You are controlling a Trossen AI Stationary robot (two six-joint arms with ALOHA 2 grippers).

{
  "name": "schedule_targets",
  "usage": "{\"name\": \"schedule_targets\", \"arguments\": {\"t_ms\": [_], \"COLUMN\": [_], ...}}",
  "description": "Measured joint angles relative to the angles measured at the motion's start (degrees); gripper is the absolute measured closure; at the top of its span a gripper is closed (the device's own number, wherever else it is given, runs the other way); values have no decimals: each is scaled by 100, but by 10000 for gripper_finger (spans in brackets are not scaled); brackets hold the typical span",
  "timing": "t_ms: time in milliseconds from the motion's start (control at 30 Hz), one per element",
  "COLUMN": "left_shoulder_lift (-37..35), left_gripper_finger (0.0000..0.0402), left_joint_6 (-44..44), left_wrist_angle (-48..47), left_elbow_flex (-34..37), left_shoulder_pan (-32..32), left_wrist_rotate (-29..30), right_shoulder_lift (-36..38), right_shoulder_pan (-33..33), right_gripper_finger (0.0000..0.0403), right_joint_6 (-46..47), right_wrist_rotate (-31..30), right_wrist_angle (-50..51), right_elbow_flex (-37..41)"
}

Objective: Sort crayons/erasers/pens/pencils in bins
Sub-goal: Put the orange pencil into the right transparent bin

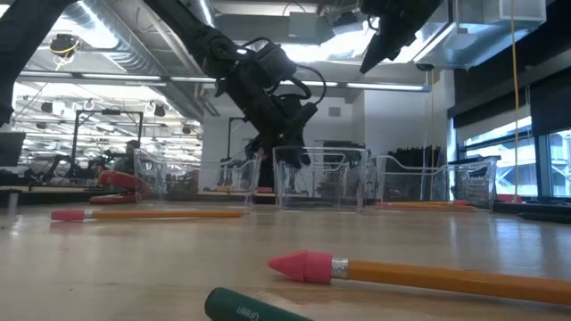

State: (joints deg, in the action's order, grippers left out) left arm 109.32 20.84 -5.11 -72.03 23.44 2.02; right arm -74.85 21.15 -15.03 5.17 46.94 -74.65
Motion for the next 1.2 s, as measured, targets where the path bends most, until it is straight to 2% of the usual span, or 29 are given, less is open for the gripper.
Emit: {"name": "schedule_targets", "arguments": {"t_ms": [133, 433, 567, 667, 900, 1200], "left_shoulder_lift": [-154, -1017, -1502, -1852, -2599, -3095], "left_gripper_finger": [307, 308, 309, 309, 309, 309], "left_joint_6": [-164, -1325, -2040, -2093, -1279, 623], "left_wrist_angle": [180, 56, -617, -1448, -3261, -4889], "left_elbow_flex": [-4, -9, -15, -15, -13, -13], "left_shoulder_pan": [0, -162, -361, -490, -950, -2242], "left_wrist_rotate": [0, 57, 49, 46, 107, 972], "right_shoulder_lift": [0, 0, 0, 0, 0, 0], "right_shoulder_pan": [0, 0, -4, -2, -15, -394], "right_gripper_finger": [271, 271, 271, 271, 271, 271], "right_joint_6": [-7, -25, -55, -179, -412, -756], "right_wrist_rotate": [0, 278, 354, 354, 416, 497], "right_wrist_angle": [2, 11, 27, 58, 136, 309], "right_elbow_flex": [0, 0, 0, 0, 0, 0]}}
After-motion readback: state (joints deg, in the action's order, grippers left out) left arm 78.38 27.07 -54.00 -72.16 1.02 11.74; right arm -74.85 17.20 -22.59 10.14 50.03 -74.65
